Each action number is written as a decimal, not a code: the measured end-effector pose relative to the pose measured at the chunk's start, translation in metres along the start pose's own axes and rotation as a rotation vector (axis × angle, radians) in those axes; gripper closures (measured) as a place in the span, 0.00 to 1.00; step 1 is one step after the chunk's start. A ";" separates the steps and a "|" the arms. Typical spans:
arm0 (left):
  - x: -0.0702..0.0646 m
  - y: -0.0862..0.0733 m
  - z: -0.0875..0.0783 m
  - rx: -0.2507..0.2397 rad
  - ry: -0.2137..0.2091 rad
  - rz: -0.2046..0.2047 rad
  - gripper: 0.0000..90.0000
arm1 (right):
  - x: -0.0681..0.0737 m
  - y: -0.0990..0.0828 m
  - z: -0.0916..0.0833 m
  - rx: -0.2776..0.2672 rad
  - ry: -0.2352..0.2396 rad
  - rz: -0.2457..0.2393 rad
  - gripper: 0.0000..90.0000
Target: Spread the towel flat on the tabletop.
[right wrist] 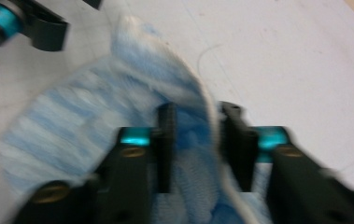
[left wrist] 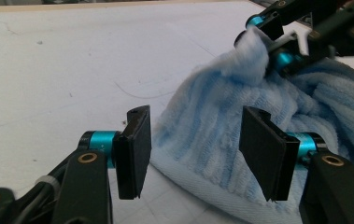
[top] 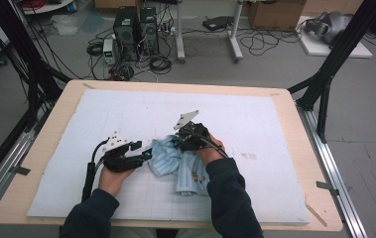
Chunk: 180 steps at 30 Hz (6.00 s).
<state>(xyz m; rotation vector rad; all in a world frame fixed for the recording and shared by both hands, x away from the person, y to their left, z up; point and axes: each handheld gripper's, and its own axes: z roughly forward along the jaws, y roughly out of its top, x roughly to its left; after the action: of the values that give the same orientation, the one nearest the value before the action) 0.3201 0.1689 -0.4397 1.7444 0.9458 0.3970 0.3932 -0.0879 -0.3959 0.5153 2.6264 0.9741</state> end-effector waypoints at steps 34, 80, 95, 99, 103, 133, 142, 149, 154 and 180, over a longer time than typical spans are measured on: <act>-0.023 0.021 0.045 0.042 -0.069 0.047 0.51 | -0.051 -0.148 -0.109 -0.019 -0.562 0.552 0.64; 0.047 0.048 0.062 0.107 0.186 -0.007 0.97 | 0.062 -0.140 -0.085 0.038 -0.206 0.290 0.66; 0.066 0.046 0.050 0.093 0.202 -0.004 0.96 | 0.079 -0.158 -0.108 0.049 -0.119 0.247 0.92; 0.069 0.045 0.050 0.093 0.208 -0.007 0.96 | 0.092 -0.163 -0.120 0.055 -0.104 0.216 0.93; 0.072 0.044 0.050 0.088 0.212 -0.018 0.96 | 0.101 -0.169 -0.131 0.054 -0.093 0.197 0.93; 0.036 0.034 0.029 0.043 0.046 0.000 0.46 | -0.006 -0.056 -0.028 -0.014 -0.136 0.250 0.55; 0.023 0.029 0.032 0.058 0.004 0.027 0.47 | -0.036 -0.074 -0.022 0.053 -0.223 0.296 0.92; 0.009 0.027 0.038 0.077 -0.026 0.053 0.48 | -0.058 -0.096 -0.039 0.049 -0.343 0.402 0.91; -0.003 0.026 0.043 0.087 -0.061 0.076 0.49 | -0.066 -0.105 -0.047 0.074 -0.441 0.427 0.88; -0.078 0.008 0.081 0.304 -0.252 0.288 0.88 | 0.001 -0.140 -0.110 -0.102 -0.415 0.389 0.51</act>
<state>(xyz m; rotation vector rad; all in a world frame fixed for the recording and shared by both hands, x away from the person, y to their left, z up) 0.3276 0.0569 -0.4496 2.1611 0.5968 0.2144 0.3183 -0.2483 -0.4096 1.1004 2.1368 0.9741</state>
